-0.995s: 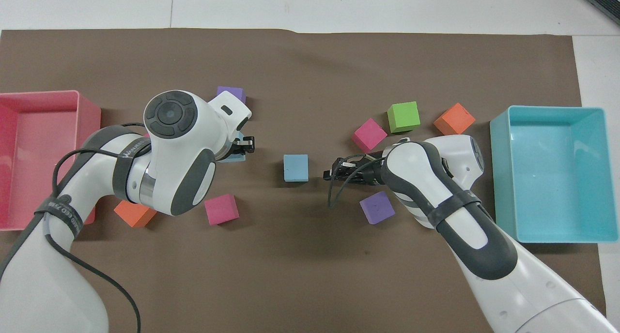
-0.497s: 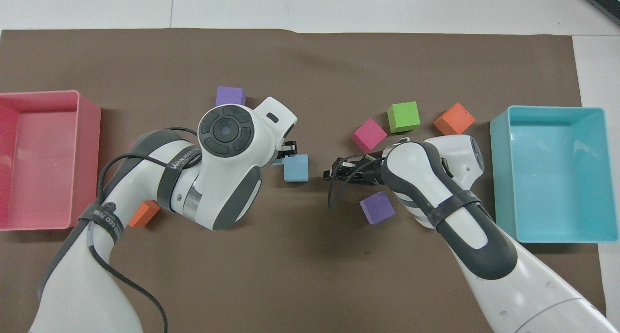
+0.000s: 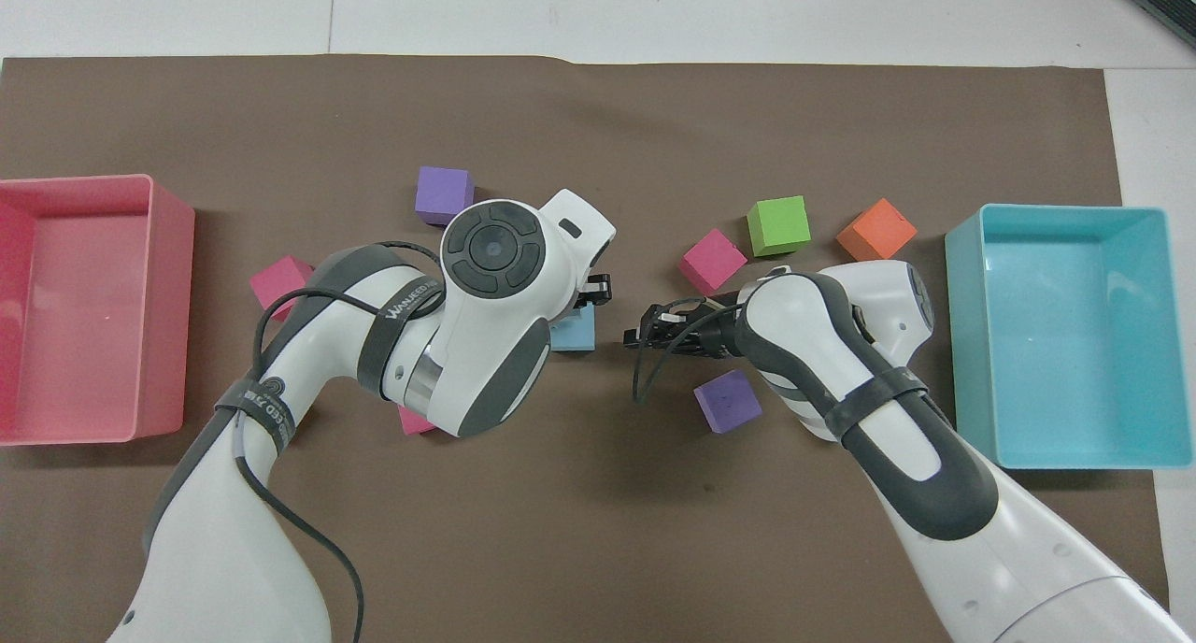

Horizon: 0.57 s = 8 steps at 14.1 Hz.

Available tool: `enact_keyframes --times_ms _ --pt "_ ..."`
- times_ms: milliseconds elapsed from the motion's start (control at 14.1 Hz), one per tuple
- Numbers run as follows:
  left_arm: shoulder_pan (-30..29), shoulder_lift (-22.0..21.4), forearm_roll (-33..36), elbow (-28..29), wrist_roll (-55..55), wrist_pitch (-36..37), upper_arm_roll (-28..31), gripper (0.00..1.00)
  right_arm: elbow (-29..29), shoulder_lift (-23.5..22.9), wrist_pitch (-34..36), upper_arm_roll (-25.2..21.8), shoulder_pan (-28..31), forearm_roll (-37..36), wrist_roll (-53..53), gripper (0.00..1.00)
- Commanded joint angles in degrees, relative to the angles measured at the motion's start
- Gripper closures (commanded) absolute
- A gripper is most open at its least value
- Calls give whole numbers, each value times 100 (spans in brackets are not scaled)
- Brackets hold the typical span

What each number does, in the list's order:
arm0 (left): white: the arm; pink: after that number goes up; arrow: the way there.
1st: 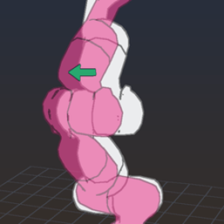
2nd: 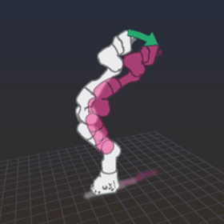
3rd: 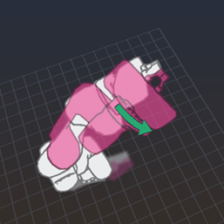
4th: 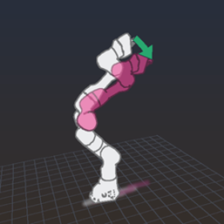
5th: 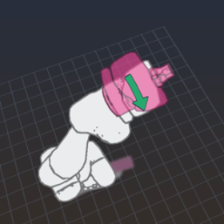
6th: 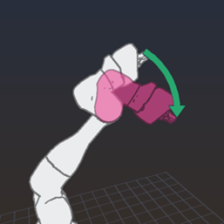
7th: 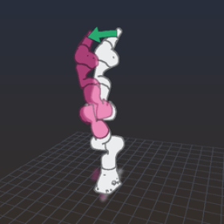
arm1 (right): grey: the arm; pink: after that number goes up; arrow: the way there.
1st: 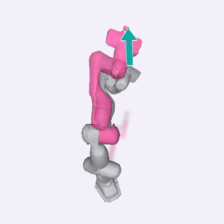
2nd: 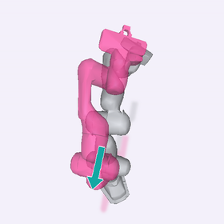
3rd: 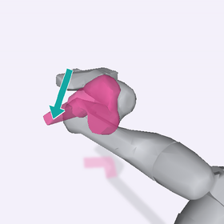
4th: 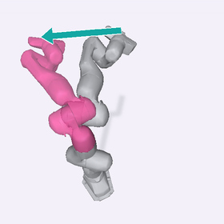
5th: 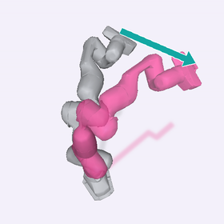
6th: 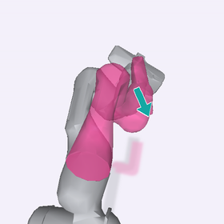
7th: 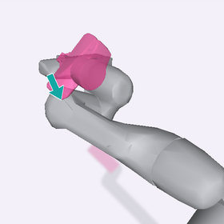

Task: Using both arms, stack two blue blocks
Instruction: 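Carry the held cube over the centre light-blue cube with the left gripper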

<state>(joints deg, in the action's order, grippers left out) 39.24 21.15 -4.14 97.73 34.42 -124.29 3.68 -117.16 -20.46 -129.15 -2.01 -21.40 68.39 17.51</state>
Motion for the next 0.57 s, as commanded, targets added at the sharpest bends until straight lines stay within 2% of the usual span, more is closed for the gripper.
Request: enact_keyframes --times_ms 0,497 --pt "154 73 -122 -176 56 221 62 78 -105 68 -119 34 13 192 174 100" --pt "172 134 -105 -175 -5 221 27 78 -105 68 -119 34 13 201 174 100"
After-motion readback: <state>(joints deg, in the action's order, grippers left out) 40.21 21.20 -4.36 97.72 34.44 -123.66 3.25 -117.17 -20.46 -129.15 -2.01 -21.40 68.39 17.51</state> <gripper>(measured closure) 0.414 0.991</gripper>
